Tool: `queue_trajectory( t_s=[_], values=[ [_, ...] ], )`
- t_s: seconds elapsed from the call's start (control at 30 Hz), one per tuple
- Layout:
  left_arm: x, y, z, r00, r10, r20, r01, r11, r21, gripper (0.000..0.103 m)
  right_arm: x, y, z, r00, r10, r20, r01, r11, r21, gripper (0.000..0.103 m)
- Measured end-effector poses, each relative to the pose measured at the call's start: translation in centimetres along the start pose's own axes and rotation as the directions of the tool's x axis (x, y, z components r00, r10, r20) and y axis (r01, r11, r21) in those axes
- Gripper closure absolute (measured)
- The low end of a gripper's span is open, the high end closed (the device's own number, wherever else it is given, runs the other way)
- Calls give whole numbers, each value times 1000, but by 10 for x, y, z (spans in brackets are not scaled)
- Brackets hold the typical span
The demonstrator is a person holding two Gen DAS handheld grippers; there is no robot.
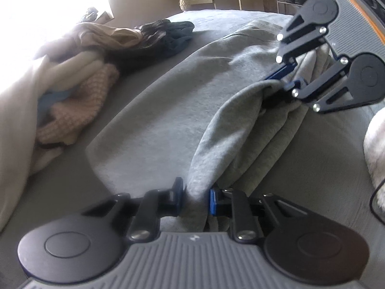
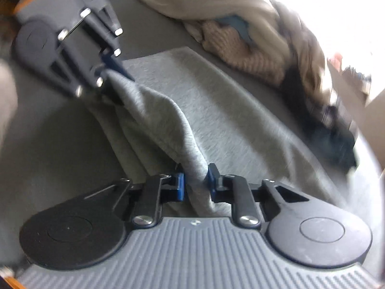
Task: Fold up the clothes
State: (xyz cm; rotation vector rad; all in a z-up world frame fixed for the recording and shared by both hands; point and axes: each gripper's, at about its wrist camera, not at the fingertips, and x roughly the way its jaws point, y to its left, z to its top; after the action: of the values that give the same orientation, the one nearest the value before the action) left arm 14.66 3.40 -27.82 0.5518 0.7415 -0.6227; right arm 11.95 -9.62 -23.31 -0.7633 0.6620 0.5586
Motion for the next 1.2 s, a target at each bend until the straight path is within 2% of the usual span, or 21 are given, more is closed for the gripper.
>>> queue_trajectory(
  t_s=[0.1,0.2,0.27,0.33,0.4,0.47,0.5,0.53,0.6,0.67,0.73,0.77,0.8,0.87,0.93,1.0,1.1,1.2],
  values=[
    [2,0,-5,1000,-19,-6,19,1000,-4,79,8,19,-13,999,-11,-43,4,989,-146,88],
    [-4,5,-4,998,-61,-1,61,998,-27,70,12,34,-25,997,-58,-49,44,967,-249,88],
    [-10,10,-4,995,-95,7,96,994,-50,61,12,35,-23,996,-67,-54,52,968,-247,88],
    [-21,18,-3,987,-159,33,162,982,-93,46,10,34,-21,996,-69,-57,54,971,-235,87],
    [-31,24,-1,977,-202,62,208,971,-120,44,6,31,-18,997,-60,-57,47,977,-207,83],
    [-35,27,1,974,-209,85,219,965,-141,43,-1,26,-16,998,-35,-52,26,987,-159,75],
    [-34,28,2,976,-200,89,212,966,-151,43,-5,23,-15,999,-18,-45,12,991,-130,67],
    [-33,30,3,977,-191,93,204,966,-160,43,-11,21,-15,1000,5,-30,-7,995,-98,57],
    [-29,31,6,980,-174,97,189,967,-172,47,-24,16,-11,999,48,12,-47,998,-43,53],
    [-21,30,8,982,-169,84,180,971,-156,58,-34,12,-5,996,77,52,-77,997,-3,53],
    [-15,28,6,981,-185,61,192,972,-136,82,-38,8,1,992,99,81,-103,994,44,55],
    [-13,26,4,981,-189,51,194,973,-123,85,-39,6,5,990,108,95,-115,991,72,56],
    [-12,24,1,982,-186,44,190,976,-107,87,-39,3,8,987,116,110,-127,987,101,57],
    [-9,20,-4,983,-182,31,184,980,-78,90,-36,-1,14,982,137,131,-157,975,158,69],
    [-7,19,-10,983,-182,19,183,981,-71,90,-28,-1,16,978,173,118,-193,962,193,89],
    [-5,19,-15,983,-184,11,184,981,-66,90,-13,2,14,976,208,62,-216,956,199,95],
    [-2,21,-22,980,-197,7,197,977,-81,90,10,10,0,969,247,-26,-235,946,225,96],
    [-4,23,-22,979,-203,7,203,974,-96,87,14,8,-4,965,260,-20,-246,932,267,96]
  ],
)
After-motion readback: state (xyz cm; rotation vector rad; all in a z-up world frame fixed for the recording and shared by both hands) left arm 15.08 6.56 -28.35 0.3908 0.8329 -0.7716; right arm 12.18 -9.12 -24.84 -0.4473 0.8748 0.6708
